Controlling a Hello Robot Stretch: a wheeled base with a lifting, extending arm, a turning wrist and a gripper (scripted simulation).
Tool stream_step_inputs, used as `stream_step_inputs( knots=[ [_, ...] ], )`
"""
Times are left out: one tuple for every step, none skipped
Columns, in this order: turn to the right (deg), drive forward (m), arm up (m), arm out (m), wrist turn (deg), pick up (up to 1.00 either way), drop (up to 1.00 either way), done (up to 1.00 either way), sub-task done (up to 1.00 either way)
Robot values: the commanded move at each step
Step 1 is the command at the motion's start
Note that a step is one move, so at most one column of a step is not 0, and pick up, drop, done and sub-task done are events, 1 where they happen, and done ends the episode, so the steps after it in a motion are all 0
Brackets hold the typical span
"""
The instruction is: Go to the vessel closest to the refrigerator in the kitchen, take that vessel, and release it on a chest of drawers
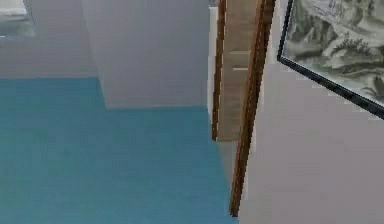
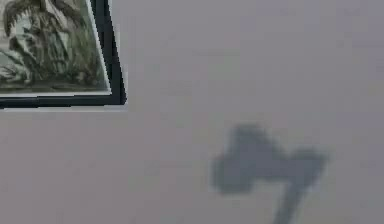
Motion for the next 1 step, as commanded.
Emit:
stream_step_inputs(
  knots=[
    [0.0, 1.0, 0.0, 0.0, 0.0, 0.0, 0.0, 0.0, 0.0]
  ],
)
